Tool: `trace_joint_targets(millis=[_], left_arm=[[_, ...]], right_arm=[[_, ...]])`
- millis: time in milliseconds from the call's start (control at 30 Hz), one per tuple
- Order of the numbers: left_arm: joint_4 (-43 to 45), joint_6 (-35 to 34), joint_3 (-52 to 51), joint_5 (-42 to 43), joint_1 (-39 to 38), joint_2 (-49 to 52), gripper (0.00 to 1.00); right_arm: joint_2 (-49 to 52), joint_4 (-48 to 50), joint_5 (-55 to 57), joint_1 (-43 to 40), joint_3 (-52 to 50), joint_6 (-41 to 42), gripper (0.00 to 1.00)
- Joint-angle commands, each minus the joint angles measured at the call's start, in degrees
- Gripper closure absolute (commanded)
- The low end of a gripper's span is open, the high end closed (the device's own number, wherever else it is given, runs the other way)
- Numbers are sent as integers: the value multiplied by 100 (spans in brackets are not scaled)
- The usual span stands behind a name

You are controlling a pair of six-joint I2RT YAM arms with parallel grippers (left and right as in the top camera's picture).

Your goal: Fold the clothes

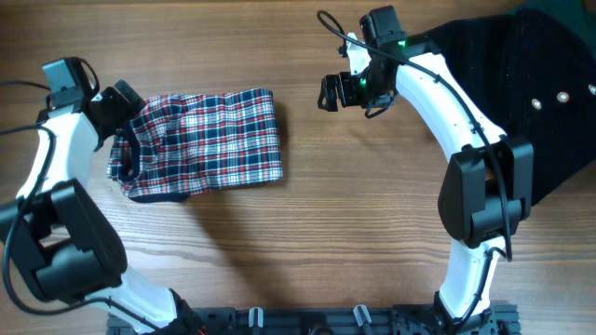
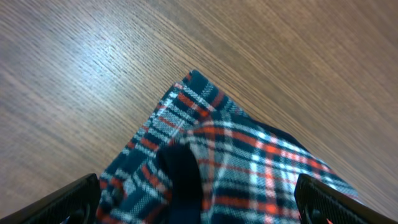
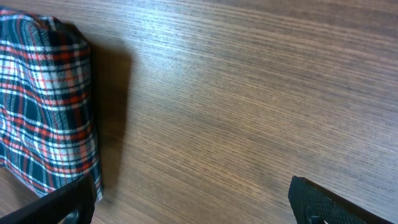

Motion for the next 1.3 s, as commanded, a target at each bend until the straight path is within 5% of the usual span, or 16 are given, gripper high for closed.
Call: trace_joint_targets(millis=[0, 367, 800, 1267], left_arm=[[304, -52, 48, -59, 4, 402, 4], [846, -55, 48, 365, -2, 651, 30], [1239, -55, 50, 566, -2, 352, 93], [1781, 260, 750, -28, -2, 363, 96]], right_arm=[[-149, -83, 55, -4, 85, 90, 0], [-149, 11, 57, -2, 85, 85, 0], [-149, 83, 55, -2, 85, 90, 0], [-149, 90, 55, -2, 85, 92, 0]])
